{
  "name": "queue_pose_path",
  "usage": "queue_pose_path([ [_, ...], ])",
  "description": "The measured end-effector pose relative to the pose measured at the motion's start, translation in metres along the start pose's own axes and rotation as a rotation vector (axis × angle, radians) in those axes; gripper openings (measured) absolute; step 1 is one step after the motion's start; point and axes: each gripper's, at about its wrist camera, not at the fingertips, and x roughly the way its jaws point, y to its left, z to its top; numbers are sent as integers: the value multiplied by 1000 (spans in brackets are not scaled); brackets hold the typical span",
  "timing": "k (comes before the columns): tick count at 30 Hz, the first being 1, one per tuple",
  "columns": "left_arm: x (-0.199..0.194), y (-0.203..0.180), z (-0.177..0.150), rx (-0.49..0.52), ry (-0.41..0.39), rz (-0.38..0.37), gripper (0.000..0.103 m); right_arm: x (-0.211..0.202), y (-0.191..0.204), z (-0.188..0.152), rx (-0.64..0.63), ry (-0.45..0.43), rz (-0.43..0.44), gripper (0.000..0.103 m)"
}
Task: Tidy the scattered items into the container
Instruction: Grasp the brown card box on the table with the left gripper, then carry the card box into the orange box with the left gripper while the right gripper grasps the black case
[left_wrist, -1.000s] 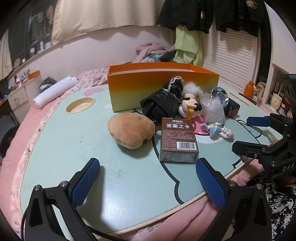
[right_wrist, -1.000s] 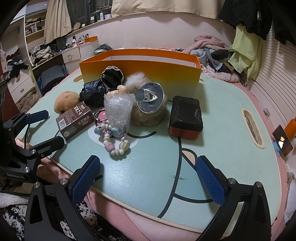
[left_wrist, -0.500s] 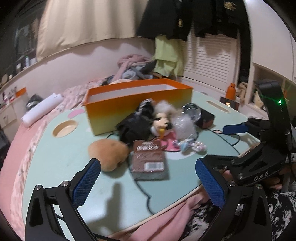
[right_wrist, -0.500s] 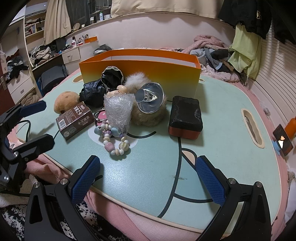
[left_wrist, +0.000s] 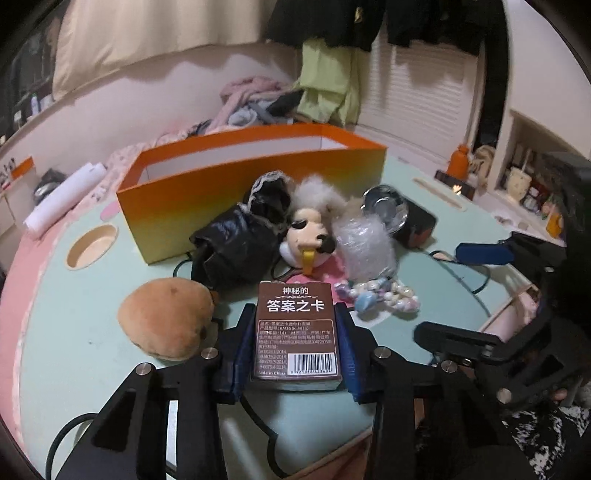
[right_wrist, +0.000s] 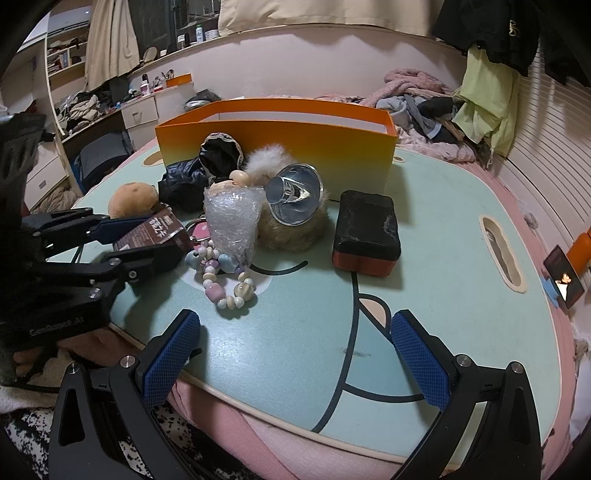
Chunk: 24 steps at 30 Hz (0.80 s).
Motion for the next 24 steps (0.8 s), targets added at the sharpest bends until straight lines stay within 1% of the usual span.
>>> queue_pose_path([
  [4, -16, 0, -4, -10, -53, 15, 39, -1, -4, -1, 20, -3, -19, 103],
  [6, -26, 2, -9, -22, -81, 29, 39, -3, -8, -2, 51, -10, -34, 103],
  [8, -34, 4, -13, -29, -106, 39, 39, -9, -20, -2, 111, -42, -25, 103],
  [10, -40, 6, -16, -43, -124, 40, 39, -17, -32, -1, 165, -91, -38, 103],
  [12, -43, 7, -17, -54, -134, 41, 39, -22, -37, 3, 184, -123, -54, 103],
  [14, -43, 8, -17, -56, -136, 40, 39, -22, -36, 10, 170, -125, -63, 98],
  [16, -43, 8, -17, -51, -127, 41, 39, -18, -33, 18, 151, -119, -93, 90],
  [17, -43, 7, -18, -48, -125, 42, 39, -15, -32, 22, 144, -111, -109, 88],
  [21, -46, 6, -18, -38, -127, 42, 39, 1, -36, 34, 118, -49, -141, 78],
  [22, -44, 6, -18, -38, -126, 41, 39, 5, -37, 36, 117, -34, -140, 71],
  [23, -44, 7, -18, -42, -125, 40, 39, 8, -38, 38, 118, -24, -135, 68],
  [24, -44, 8, -18, -46, -123, 38, 39, 11, -39, 39, 120, -12, -129, 56],
])
